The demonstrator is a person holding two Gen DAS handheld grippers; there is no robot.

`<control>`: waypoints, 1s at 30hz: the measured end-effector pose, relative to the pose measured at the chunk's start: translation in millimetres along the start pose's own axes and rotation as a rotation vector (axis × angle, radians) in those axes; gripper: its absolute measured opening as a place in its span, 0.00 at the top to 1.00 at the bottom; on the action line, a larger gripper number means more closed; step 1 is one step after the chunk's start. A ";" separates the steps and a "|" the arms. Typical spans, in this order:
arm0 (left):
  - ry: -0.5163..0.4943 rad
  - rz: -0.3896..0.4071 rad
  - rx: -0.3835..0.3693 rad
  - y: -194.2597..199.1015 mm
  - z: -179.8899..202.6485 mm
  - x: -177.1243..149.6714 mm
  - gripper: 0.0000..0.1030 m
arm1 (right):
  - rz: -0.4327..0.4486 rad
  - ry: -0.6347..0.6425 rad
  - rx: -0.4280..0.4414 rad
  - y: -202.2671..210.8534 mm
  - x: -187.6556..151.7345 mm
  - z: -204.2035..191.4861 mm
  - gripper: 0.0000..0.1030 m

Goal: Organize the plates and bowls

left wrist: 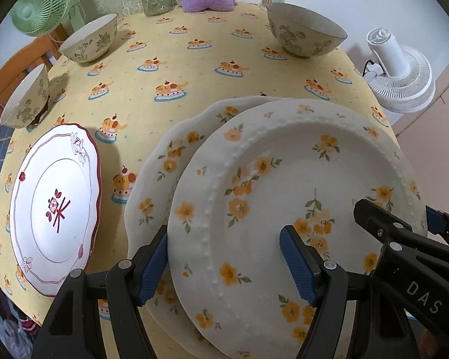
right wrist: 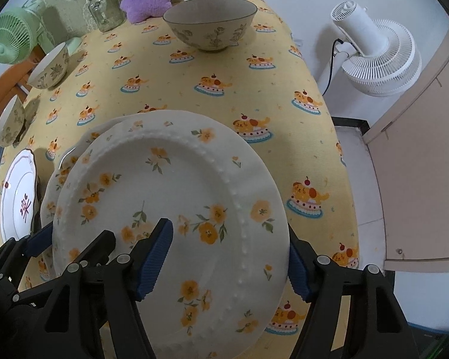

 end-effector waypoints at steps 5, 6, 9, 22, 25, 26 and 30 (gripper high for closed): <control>-0.002 0.006 0.061 -0.6 -0.9 -1.0 0.26 | -0.006 0.001 -0.003 -3.9 -0.5 0.5 0.32; -0.008 0.015 0.083 0.3 -0.4 -0.5 0.26 | -0.003 0.008 -0.010 -4.3 -0.5 0.1 0.33; -0.008 0.021 0.108 1.0 -0.4 -0.6 0.25 | -0.004 0.008 -0.010 -5.3 -1.3 0.3 0.33; -0.017 0.022 0.106 13.5 -1.9 -2.5 0.21 | 0.025 0.082 -0.088 11.3 0.6 -1.6 0.46; -0.013 0.021 0.125 13.5 -5.4 -4.1 0.21 | 0.007 0.099 -0.094 6.2 0.6 -5.8 0.50; -0.011 0.022 0.131 13.7 -7.1 -4.2 0.21 | 0.006 0.104 -0.093 5.2 0.8 -8.0 0.50; -0.007 0.024 0.135 13.8 -10.4 -3.7 0.21 | -0.002 0.102 -0.090 1.9 2.7 -11.5 0.50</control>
Point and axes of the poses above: each gripper's, at about its wrist camera, not at the fingertips, and y roughly against the way its jaws point, z to its right, x to its top, the point moved 9 cm from there along -y, roughly the way its jaws point, and after that the axes turned 8 degrees about -z, right-handed, at the moved point
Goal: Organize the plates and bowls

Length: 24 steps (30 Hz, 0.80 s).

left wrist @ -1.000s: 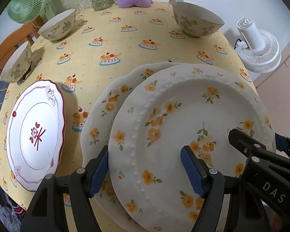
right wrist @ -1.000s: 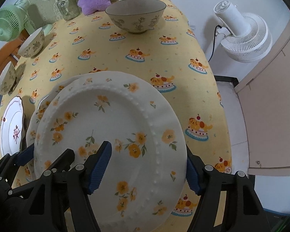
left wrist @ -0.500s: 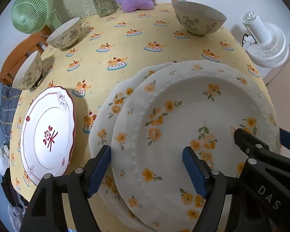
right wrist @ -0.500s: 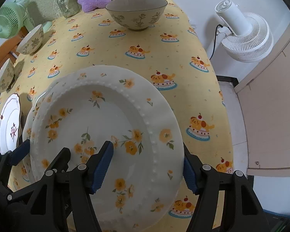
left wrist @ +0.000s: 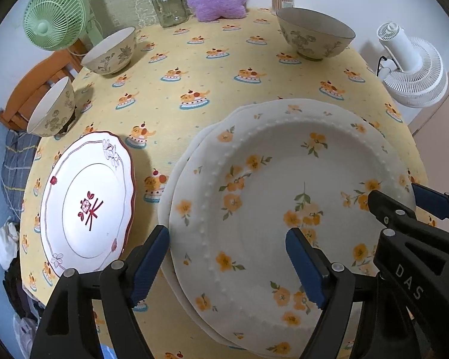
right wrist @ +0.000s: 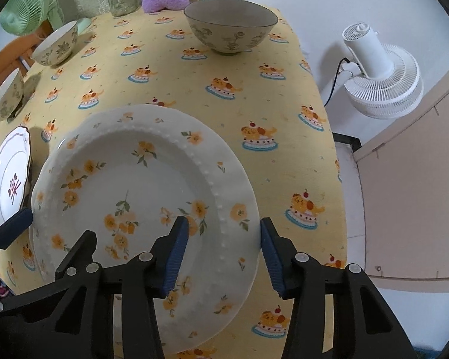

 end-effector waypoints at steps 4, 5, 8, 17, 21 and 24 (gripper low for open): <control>0.002 -0.004 0.001 -0.5 -2.1 0.1 0.21 | -0.005 0.010 -0.005 -2.0 2.3 -3.3 0.50; 0.004 -0.005 0.000 -0.7 -2.8 0.3 0.21 | -0.006 0.011 -0.005 -2.2 2.8 -3.9 0.50; 0.009 -0.008 -0.003 -0.9 -4.3 0.8 0.21 | -0.007 0.013 0.000 -2.8 4.4 -5.3 0.50; 0.037 -0.012 -0.076 6.1 -8.6 -2.5 0.18 | -0.003 0.003 0.052 2.1 4.6 -6.4 0.42; 0.057 0.016 -0.093 19.0 -16.0 -2.7 0.13 | 0.045 0.024 0.097 19.2 7.1 -16.3 0.30; 0.077 0.043 -0.099 29.5 -28.0 -2.6 0.12 | 0.078 0.038 0.116 31.2 10.9 -26.8 0.27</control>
Point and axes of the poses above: each gripper's, at about its wrist camera, not at the fingertips, and y roughly against the way its jaws point, z to its right, x to its top, the point moved 9 cm from there along -y, roughly the way its jaws point, and after that the axes turned 8 degrees about -z, right-handed, at the moved point
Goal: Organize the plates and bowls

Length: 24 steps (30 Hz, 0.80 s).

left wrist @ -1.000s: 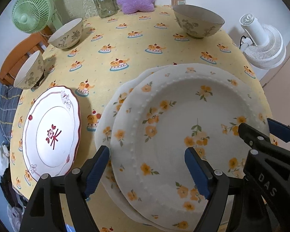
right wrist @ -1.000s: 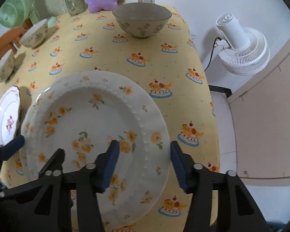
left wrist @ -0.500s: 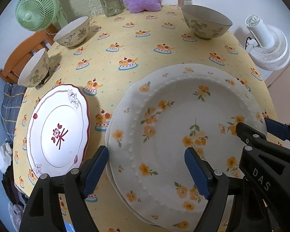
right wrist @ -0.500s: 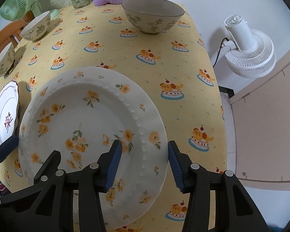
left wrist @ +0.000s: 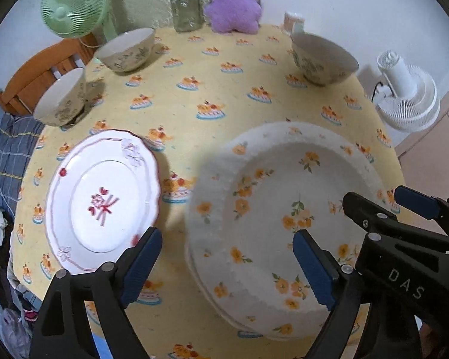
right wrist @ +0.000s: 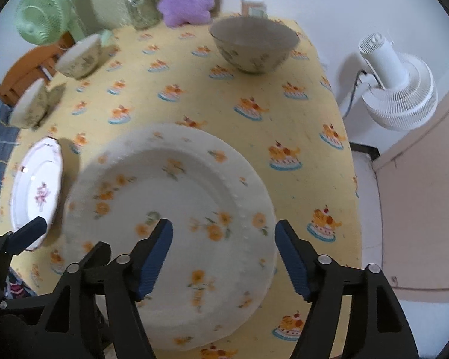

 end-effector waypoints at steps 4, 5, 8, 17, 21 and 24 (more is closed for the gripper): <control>0.013 0.025 -0.020 11.0 -16.1 0.9 0.12 | 0.027 0.007 0.017 11.1 3.9 -14.7 0.27; 0.012 0.033 -0.023 14.1 -20.9 1.3 0.12 | 0.033 0.005 0.019 14.1 4.5 -19.6 0.27; -0.002 0.053 -0.029 21.6 -34.8 2.9 0.12 | 0.043 -0.007 0.018 21.4 5.3 -33.1 0.27; -0.054 0.094 -0.046 39.9 -88.5 11.6 0.12 | 0.074 -0.083 -0.023 43.1 7.8 -85.8 0.27; -0.074 0.105 -0.051 41.9 -118.0 16.3 0.12 | 0.094 -0.110 -0.028 46.2 10.4 -115.8 0.27; -0.089 0.107 -0.057 39.1 -138.4 19.8 0.12 | 0.109 -0.124 -0.030 46.6 12.6 -137.6 0.27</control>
Point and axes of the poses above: each gripper's, at about its wrist camera, not at the fingertips, and y roughly against the way its jaws point, z to its right, x to its top, the point moved 9 cm from there along -y, roughly the way its jaws point, and after that the axes turned 8 degrees about -z, right-handed, at the moved point
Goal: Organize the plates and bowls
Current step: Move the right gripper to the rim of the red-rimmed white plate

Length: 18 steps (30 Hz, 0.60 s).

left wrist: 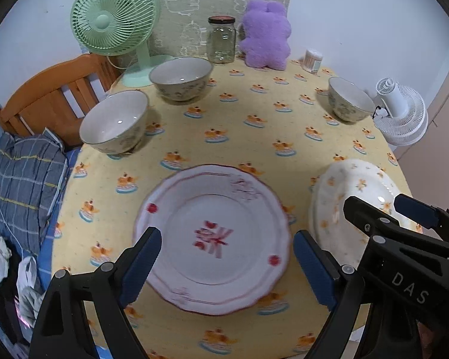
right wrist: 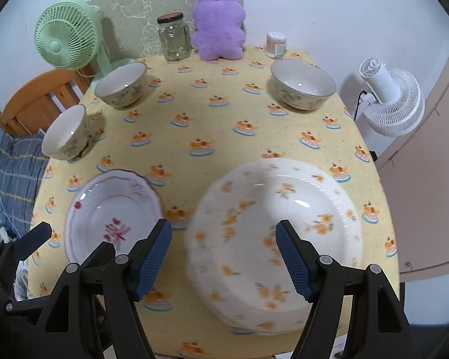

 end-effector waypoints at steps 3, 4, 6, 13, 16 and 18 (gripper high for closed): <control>-0.021 0.001 -0.006 -3.9 -16.6 0.3 0.12 | 0.009 -0.017 -0.003 -2.4 -1.1 -20.3 0.27; -0.028 0.001 -0.006 -4.6 -21.7 1.0 0.12 | 0.011 -0.023 -0.004 -3.8 -1.6 -25.7 0.27; -0.040 0.005 -0.006 -7.4 -32.3 1.9 0.12 | 0.012 -0.045 -0.001 -7.8 -3.0 -37.1 0.27; -0.045 0.010 -0.007 -22.1 -53.6 5.3 0.15 | 0.027 -0.065 -0.006 -23.0 -1.2 -63.9 0.27; -0.039 -0.002 0.002 -34.8 -60.9 5.6 0.15 | 0.018 -0.055 -0.024 -34.2 1.0 -69.0 0.27; -0.030 -0.015 0.012 -44.5 -65.9 4.9 0.16 | 0.007 -0.048 -0.029 -44.7 1.9 -72.5 0.27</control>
Point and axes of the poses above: each gripper's, at about its wrist camera, not at the fingertips, and y roughly against the way its jaws point, z to its right, x to its top, the point moved 9 cm from there along -y, roughly the way its jaws point, and after that the axes turned 8 degrees about -z, right-handed, at the moved point
